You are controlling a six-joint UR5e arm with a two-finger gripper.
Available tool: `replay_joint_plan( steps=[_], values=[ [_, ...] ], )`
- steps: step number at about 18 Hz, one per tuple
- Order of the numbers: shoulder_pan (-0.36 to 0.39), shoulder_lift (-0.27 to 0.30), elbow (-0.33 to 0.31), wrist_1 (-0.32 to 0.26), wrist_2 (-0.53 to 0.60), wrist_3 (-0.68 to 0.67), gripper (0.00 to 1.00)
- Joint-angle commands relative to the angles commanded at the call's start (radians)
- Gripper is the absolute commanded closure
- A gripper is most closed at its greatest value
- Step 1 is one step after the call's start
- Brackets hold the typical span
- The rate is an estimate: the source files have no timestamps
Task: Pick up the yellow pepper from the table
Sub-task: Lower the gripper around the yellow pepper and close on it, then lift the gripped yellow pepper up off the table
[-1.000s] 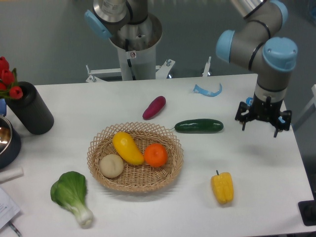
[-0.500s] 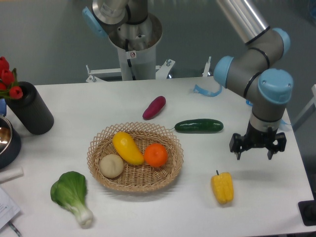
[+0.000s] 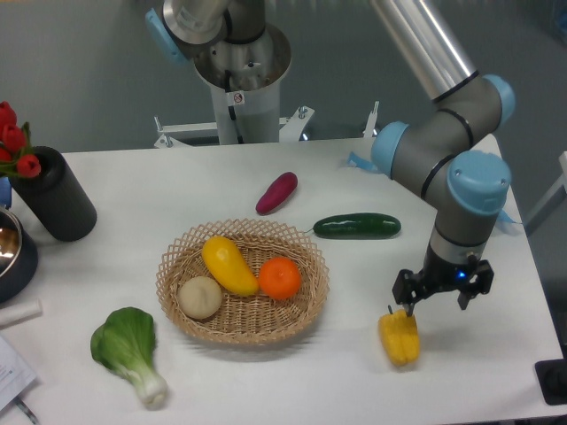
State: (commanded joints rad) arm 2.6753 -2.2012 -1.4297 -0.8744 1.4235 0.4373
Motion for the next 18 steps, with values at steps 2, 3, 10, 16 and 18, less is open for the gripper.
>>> replay_joint_plan(
  steps=[2,3,10,16,18],
  values=[
    [-0.012,-0.006,0.003,-0.002,0.005,-0.002,0.0],
    [-0.012,-0.011,0.003,-0.002,0.006,-0.006,0.0],
    [-0.046,-0.038,0.003,-0.002,0.035,-0.072,0.0],
    [-0.061,-0.052,-0.006,-0.002,0.069,-0.074,0.0],
    [-0.063,-0.054,-0.009,-0.002,0.093,-0.072,0.05]
  ],
)
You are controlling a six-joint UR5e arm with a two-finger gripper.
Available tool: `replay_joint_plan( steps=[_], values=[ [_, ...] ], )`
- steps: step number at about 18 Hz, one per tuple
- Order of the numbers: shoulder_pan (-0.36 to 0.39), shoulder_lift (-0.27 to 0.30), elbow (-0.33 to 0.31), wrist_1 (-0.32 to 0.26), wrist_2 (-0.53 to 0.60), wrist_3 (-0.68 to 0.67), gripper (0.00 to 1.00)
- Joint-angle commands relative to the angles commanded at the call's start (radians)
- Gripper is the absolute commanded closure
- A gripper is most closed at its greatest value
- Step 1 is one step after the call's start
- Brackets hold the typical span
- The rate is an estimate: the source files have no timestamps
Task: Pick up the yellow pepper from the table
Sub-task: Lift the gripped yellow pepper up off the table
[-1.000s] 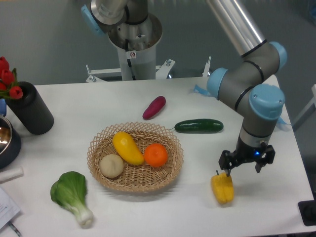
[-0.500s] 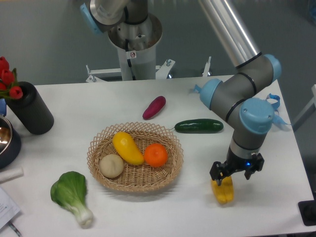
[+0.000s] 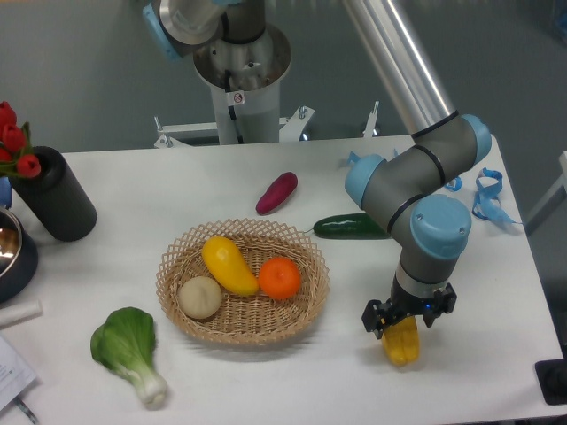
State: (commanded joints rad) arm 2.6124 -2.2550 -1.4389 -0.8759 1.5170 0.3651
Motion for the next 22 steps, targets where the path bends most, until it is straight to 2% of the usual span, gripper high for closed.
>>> replay_joint_plan(
  steps=[2,5,7,11,14,22],
  values=[
    [-0.002,0.0,-0.002,0.0,0.002,0.0,0.33],
    [-0.002,0.0,-0.002,0.0,0.002,0.0,0.61],
    [-0.002,0.005,-0.002,0.0,-0.001,0.0,0.72],
    [0.005,0.031,-0.002,-0.003,-0.006,0.003,0.72],
    [0.017,0.073,-0.002,-0.009,-0.008,0.02,0.72],
    [0.08,0.149,0.006,-0.009,-0.006,0.167,0.72]
  ],
)
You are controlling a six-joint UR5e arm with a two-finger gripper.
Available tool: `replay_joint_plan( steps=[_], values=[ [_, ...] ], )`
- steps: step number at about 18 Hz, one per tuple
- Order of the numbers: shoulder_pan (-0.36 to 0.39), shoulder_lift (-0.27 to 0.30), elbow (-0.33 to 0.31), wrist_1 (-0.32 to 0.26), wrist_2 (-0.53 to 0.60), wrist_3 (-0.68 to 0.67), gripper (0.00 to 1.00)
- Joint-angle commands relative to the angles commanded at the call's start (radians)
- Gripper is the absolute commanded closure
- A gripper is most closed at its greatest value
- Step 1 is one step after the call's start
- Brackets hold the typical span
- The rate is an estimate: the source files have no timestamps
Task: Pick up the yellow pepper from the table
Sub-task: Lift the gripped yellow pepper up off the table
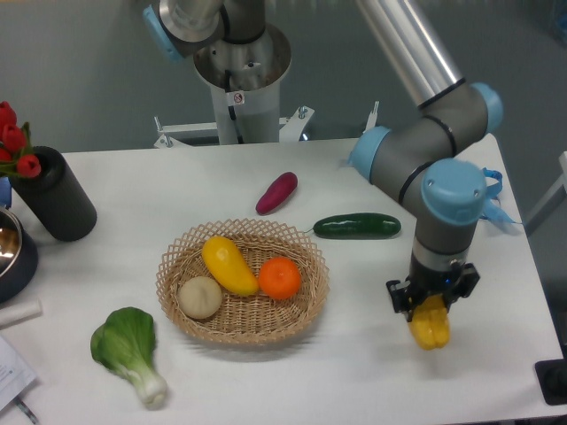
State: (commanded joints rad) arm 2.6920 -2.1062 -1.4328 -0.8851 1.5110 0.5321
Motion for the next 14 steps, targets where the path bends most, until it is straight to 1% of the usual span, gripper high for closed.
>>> replay_joint_plan(
  steps=[1,3,4,7,10,11,12,14],
  values=[
    [0.008,0.011,0.002,0.0,-0.002,0.018,0.71],
    [0.026,0.026,0.002,-0.002,-0.003,0.043,0.73],
    [0.035,0.034,0.003,-0.014,-0.006,0.071,0.73],
    [0.058,0.064,0.009,-0.075,-0.009,0.218,0.73],
    [0.084,0.083,0.029,-0.176,-0.014,0.354,0.74],
    [0.089,0.084,0.043,-0.201,-0.014,0.385,0.74],
    [0.089,0.083,0.054,-0.218,-0.014,0.397,0.74],
    [0.091,0.083,0.057,-0.222,-0.012,0.402,0.74]
  ],
)
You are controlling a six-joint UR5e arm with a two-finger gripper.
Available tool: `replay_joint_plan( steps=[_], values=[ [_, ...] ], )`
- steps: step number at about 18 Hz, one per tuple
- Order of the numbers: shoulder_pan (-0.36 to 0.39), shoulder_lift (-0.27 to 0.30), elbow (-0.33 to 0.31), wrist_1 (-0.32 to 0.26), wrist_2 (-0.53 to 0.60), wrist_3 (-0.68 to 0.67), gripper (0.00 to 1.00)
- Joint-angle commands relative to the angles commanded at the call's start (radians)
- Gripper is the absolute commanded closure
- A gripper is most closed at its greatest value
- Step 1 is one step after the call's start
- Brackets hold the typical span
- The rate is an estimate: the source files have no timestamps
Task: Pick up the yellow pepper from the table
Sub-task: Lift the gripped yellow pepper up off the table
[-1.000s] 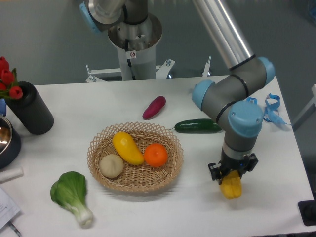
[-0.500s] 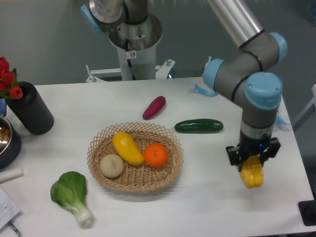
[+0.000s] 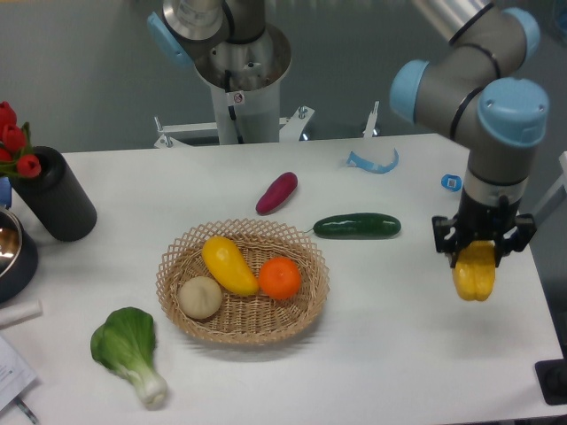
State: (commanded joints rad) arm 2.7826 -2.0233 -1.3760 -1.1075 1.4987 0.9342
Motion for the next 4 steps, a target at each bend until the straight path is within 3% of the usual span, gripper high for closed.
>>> replay_joint_plan(
  steps=[4],
  values=[
    [0.0,0.0,0.0,-0.008,0.006,0.071,0.74]
  ],
)
